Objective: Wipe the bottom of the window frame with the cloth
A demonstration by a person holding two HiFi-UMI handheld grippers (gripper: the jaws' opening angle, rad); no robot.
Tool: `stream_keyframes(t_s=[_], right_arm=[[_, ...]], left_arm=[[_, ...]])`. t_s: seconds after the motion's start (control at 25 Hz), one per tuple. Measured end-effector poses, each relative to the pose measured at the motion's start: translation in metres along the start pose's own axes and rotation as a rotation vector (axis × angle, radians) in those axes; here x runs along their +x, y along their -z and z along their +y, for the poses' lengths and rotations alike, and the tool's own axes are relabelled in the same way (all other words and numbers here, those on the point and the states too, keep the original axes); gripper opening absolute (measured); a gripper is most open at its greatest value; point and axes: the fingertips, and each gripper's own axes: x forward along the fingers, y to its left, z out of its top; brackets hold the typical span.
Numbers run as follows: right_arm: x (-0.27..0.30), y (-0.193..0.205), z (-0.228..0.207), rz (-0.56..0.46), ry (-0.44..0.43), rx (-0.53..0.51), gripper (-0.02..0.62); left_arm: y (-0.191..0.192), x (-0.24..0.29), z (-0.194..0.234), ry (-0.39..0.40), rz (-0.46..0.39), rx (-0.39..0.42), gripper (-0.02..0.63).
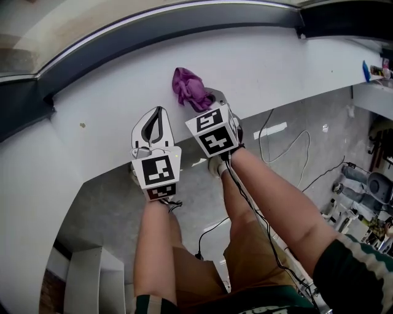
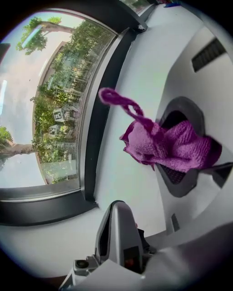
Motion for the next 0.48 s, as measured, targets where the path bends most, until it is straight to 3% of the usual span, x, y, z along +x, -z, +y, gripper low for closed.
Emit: stream_keyframes(t_s=[0.48], right_arm=[[0.020, -0.034, 0.082, -0.023, -0.076, -0.068, 0.133]], left_arm=[[0.023, -0.041, 0.064, -0.077, 0.000, -0.044, 0.009]])
